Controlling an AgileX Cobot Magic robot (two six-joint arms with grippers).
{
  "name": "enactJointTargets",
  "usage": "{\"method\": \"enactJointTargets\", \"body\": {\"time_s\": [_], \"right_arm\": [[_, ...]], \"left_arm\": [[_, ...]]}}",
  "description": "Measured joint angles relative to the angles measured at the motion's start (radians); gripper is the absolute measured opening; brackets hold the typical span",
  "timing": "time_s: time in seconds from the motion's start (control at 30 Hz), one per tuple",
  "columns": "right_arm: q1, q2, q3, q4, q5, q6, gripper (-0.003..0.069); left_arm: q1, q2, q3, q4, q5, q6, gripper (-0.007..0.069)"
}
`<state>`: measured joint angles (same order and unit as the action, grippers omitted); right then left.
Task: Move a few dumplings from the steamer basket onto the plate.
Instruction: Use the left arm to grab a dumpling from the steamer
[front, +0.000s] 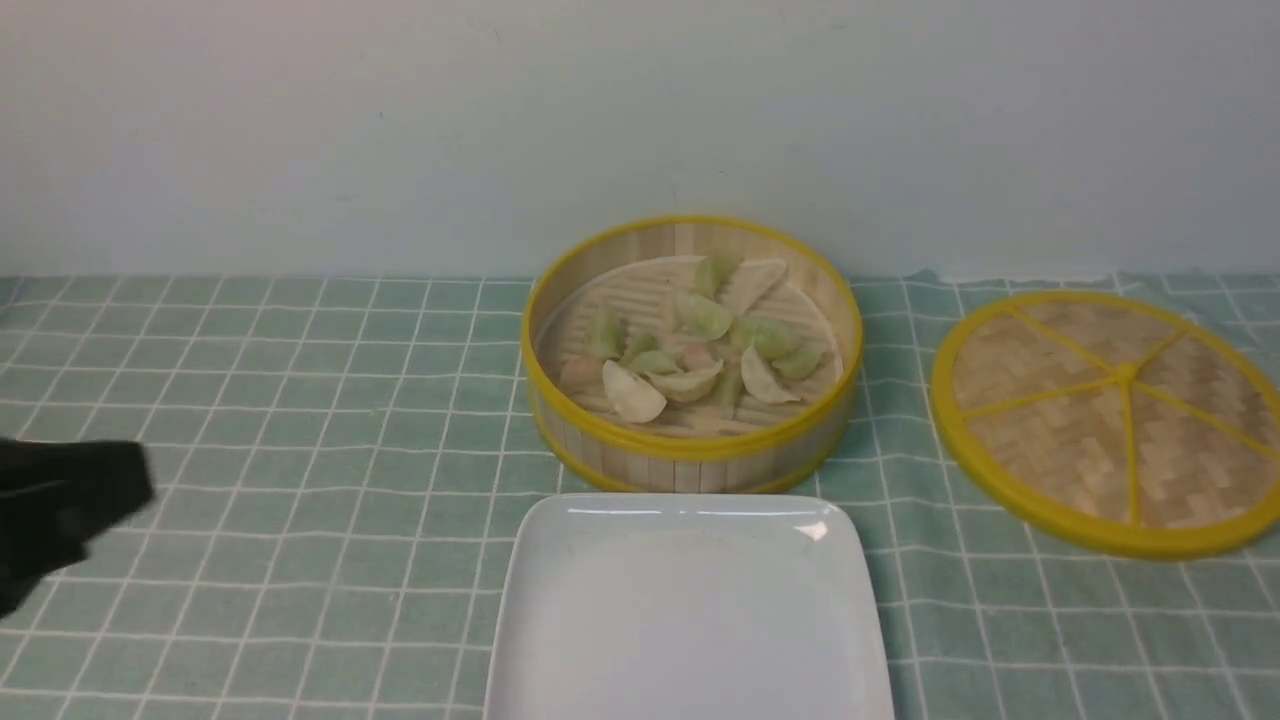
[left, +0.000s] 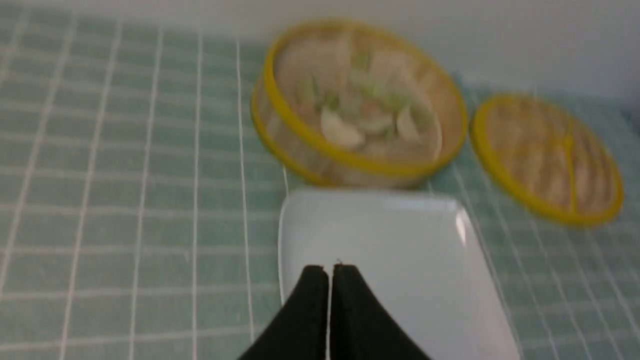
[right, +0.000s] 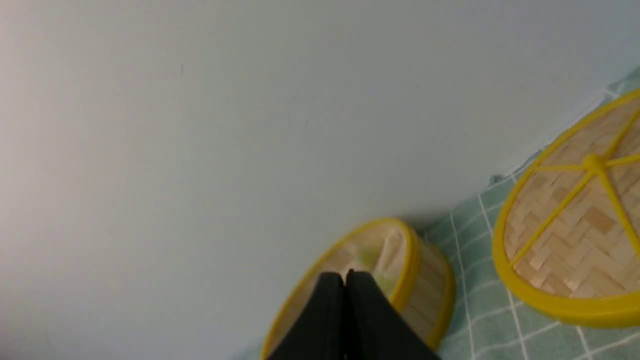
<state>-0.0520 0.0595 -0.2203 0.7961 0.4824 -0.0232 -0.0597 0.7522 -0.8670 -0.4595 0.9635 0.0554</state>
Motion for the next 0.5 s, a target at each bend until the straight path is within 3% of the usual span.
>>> {"method": "enactJointTargets", "body": {"time_s": [0.17,0.27,0.5], "right_arm": [[0.0,0.301,-0.319,-0.206,0.38,-0.112,-0.0013],[0.0,0.477,-0.462,-0.302,0.594,-0.162,-0.0013],[0.0,0.687,-0.582,-0.415,0.696,-0.194,-0.0013]], "left_arm": [[-0.003,0.345,-0.138,-0.069,0.08,0.185,-0.0006],[-0.048,0.485,-0.204,-0.043,0.071,0.211,-0.0006],[-0.22,0.761,-0.445,0.101,0.063,0.179,-0.0006]]}}
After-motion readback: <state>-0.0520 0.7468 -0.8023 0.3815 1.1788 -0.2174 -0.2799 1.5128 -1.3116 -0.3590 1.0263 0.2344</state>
